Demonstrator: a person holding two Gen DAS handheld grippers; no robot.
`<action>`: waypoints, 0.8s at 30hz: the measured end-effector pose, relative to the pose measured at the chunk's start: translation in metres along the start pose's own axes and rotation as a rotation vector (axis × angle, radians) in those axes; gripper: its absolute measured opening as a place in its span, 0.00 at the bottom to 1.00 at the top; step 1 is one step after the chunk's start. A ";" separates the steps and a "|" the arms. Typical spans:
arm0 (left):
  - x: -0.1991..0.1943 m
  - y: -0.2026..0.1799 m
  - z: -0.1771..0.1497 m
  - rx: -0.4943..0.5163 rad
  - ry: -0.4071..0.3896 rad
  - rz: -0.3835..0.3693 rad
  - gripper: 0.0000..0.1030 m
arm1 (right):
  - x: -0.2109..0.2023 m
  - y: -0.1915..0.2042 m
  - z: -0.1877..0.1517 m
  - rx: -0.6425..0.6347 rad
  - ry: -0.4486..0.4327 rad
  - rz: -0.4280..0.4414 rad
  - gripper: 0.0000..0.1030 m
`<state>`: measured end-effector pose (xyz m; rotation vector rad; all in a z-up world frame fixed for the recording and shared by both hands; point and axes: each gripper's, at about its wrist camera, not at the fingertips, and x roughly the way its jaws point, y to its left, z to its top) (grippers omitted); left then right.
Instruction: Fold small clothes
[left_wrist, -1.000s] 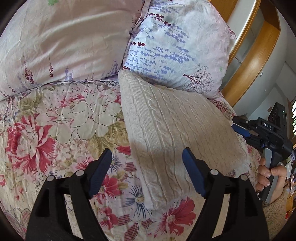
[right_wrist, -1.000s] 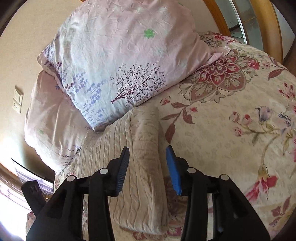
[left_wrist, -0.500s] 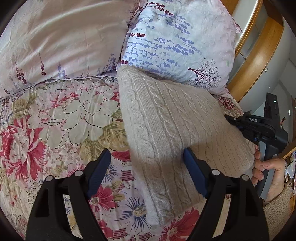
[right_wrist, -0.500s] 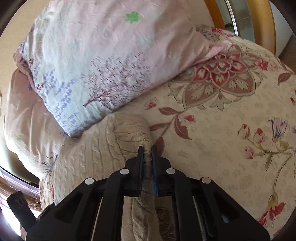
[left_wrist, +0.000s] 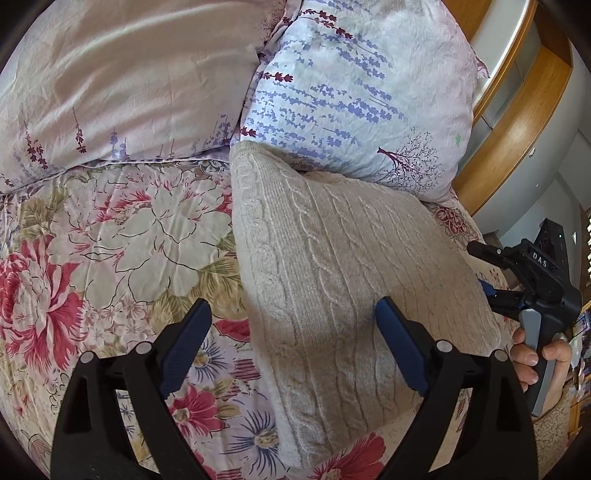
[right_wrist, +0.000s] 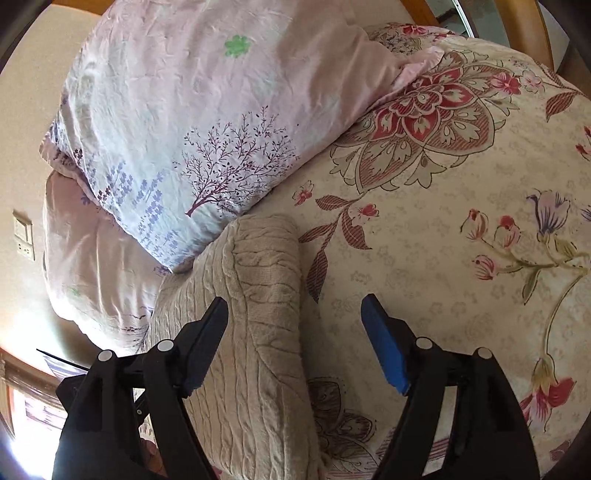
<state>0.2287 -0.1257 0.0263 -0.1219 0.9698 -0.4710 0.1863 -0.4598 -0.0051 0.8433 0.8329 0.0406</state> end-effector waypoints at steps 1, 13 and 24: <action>0.002 0.000 0.001 -0.006 0.003 -0.007 0.88 | 0.001 -0.002 -0.001 0.003 0.011 -0.001 0.74; 0.032 0.028 0.017 -0.207 0.056 -0.202 0.85 | 0.017 0.011 -0.011 -0.090 0.057 0.015 0.73; 0.024 0.049 0.011 -0.293 0.053 -0.334 0.41 | 0.041 0.016 -0.029 -0.026 0.175 0.211 0.30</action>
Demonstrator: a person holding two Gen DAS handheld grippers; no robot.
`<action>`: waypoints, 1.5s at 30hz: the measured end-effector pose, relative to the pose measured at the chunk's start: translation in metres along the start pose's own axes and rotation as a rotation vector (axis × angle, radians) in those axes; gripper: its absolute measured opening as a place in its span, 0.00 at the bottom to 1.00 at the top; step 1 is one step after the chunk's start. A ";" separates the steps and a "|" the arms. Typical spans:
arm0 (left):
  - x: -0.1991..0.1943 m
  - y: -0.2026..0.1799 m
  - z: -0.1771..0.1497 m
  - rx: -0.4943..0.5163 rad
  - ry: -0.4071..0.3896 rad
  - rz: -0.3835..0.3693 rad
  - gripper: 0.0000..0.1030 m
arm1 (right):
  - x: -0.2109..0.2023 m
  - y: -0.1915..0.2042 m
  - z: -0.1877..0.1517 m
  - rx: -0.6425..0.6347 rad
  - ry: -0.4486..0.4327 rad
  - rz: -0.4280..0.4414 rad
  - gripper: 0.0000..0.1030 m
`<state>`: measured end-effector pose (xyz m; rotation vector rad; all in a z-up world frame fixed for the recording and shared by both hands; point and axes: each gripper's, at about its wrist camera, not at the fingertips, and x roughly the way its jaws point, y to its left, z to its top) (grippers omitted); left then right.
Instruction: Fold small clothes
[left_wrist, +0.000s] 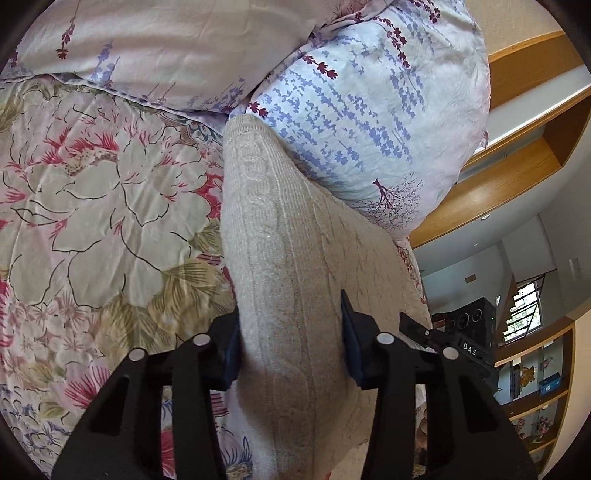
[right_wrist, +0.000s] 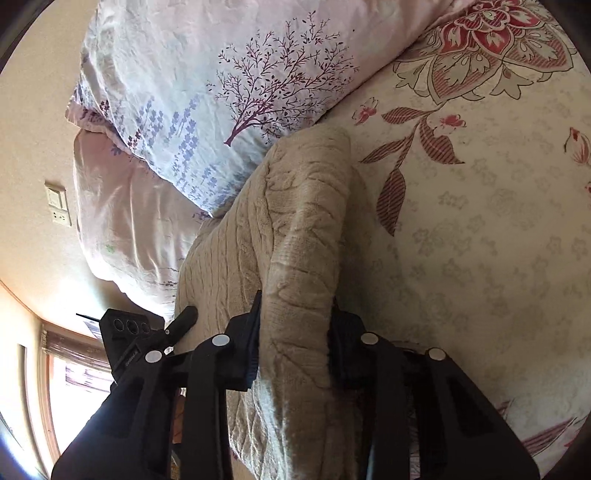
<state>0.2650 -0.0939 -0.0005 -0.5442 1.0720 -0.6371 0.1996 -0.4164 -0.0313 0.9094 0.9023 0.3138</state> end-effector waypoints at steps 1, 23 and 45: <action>-0.004 0.001 0.000 0.001 0.003 -0.006 0.39 | 0.000 0.004 -0.002 -0.009 -0.003 -0.005 0.30; -0.143 0.034 -0.006 0.238 -0.292 0.358 0.57 | 0.063 0.100 -0.032 -0.232 -0.051 -0.046 0.48; -0.129 -0.005 -0.059 0.450 -0.270 0.514 0.68 | 0.042 0.152 -0.100 -0.584 -0.188 -0.230 0.33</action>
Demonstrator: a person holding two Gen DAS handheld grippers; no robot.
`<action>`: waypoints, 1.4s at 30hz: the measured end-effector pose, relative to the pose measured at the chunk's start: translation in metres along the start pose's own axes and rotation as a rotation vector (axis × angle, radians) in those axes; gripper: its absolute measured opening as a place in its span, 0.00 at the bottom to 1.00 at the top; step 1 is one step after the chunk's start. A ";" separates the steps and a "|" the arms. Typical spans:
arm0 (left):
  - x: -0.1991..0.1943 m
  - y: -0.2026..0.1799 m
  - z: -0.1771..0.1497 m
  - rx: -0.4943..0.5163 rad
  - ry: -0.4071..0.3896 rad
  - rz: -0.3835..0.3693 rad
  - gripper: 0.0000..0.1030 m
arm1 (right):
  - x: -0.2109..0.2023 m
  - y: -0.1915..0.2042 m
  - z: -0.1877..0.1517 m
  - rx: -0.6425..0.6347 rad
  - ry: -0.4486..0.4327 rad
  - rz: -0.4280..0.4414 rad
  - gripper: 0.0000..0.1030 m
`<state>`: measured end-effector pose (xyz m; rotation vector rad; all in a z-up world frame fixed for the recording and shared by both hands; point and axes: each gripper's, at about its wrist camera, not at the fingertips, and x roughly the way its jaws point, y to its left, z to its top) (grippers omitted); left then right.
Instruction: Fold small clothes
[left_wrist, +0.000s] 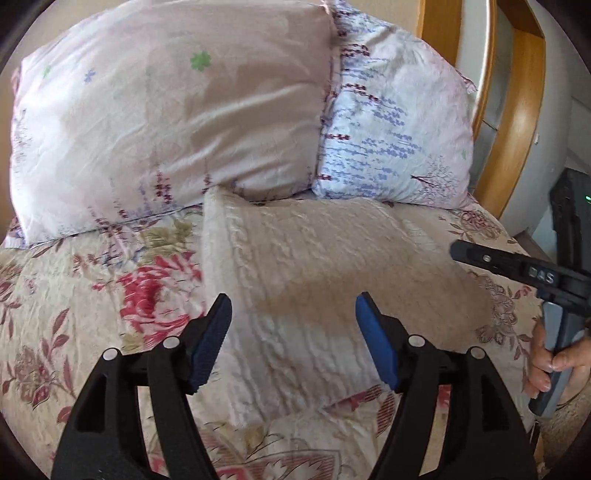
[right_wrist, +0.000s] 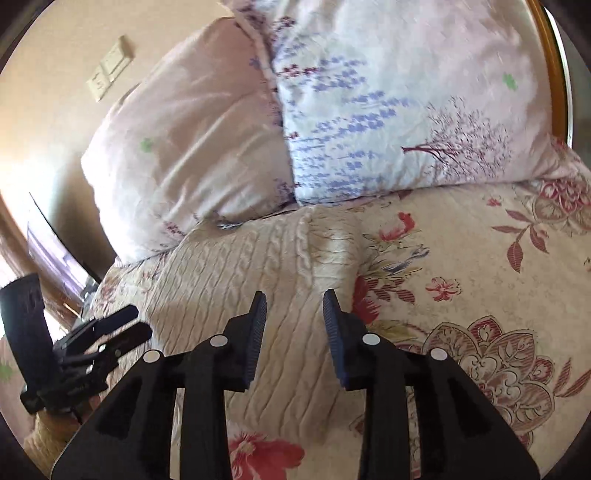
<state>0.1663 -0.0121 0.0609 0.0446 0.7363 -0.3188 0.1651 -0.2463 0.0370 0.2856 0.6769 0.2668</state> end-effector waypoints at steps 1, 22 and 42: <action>-0.003 0.006 -0.004 -0.005 0.007 0.031 0.68 | -0.002 0.008 -0.005 -0.043 0.002 -0.011 0.33; -0.016 0.030 -0.053 -0.100 0.080 0.050 0.94 | -0.020 0.032 -0.047 -0.170 0.002 -0.231 0.84; 0.005 0.001 -0.069 -0.053 0.202 0.151 0.98 | -0.001 0.037 -0.082 -0.155 0.166 -0.297 0.93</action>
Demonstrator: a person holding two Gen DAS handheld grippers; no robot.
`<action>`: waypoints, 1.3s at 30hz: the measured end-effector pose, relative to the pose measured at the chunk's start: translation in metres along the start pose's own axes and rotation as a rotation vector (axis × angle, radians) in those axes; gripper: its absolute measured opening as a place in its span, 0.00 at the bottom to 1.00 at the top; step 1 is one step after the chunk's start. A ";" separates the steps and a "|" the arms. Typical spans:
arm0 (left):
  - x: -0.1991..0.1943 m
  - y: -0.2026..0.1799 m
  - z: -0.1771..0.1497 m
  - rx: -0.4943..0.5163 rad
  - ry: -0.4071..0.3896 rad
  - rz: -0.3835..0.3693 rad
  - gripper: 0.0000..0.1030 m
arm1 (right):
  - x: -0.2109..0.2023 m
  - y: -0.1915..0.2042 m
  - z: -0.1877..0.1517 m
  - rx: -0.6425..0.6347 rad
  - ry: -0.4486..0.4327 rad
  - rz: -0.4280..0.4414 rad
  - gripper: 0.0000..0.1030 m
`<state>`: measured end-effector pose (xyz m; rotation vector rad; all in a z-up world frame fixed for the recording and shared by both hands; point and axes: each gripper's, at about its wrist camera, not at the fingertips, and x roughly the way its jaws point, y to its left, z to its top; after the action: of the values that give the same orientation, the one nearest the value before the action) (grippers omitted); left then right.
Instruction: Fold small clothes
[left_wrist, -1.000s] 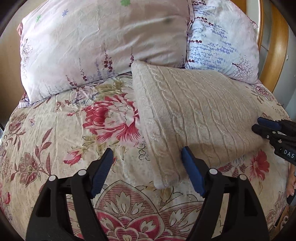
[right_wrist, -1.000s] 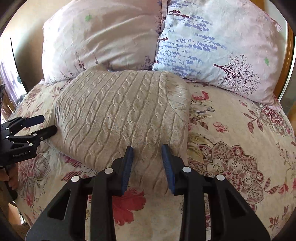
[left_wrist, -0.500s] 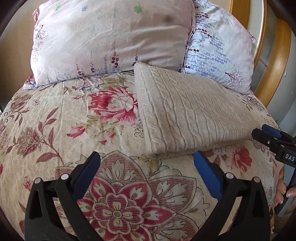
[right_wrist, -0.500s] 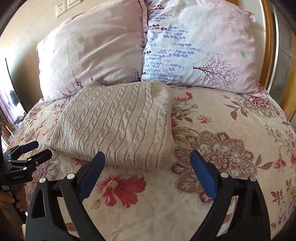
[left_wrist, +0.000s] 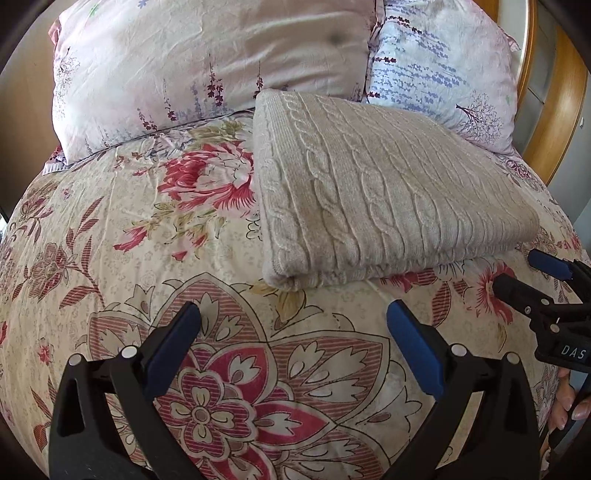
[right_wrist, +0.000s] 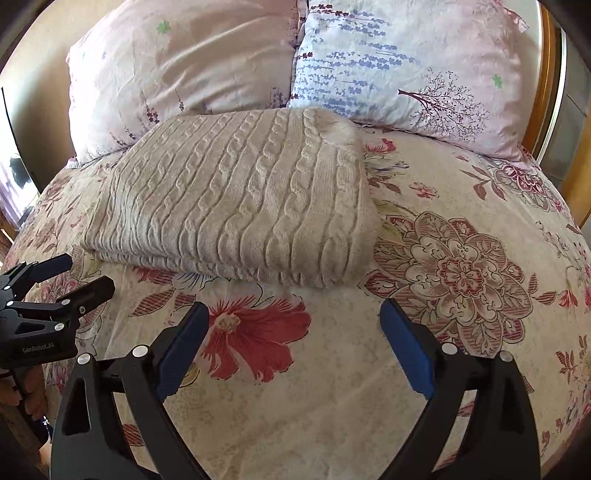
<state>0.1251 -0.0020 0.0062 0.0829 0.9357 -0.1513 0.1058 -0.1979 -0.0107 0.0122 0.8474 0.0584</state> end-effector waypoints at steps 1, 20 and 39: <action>0.001 -0.001 0.000 0.002 0.004 0.005 0.98 | 0.001 0.000 0.000 -0.002 0.008 -0.003 0.93; 0.004 -0.004 -0.002 0.012 0.020 0.037 0.98 | 0.013 0.003 -0.001 -0.015 0.071 -0.050 0.99; 0.004 -0.004 -0.002 0.012 0.020 0.032 0.98 | 0.013 0.003 -0.001 -0.016 0.071 -0.049 0.99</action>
<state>0.1253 -0.0061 0.0016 0.1101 0.9531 -0.1270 0.1133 -0.1945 -0.0215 -0.0259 0.9180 0.0197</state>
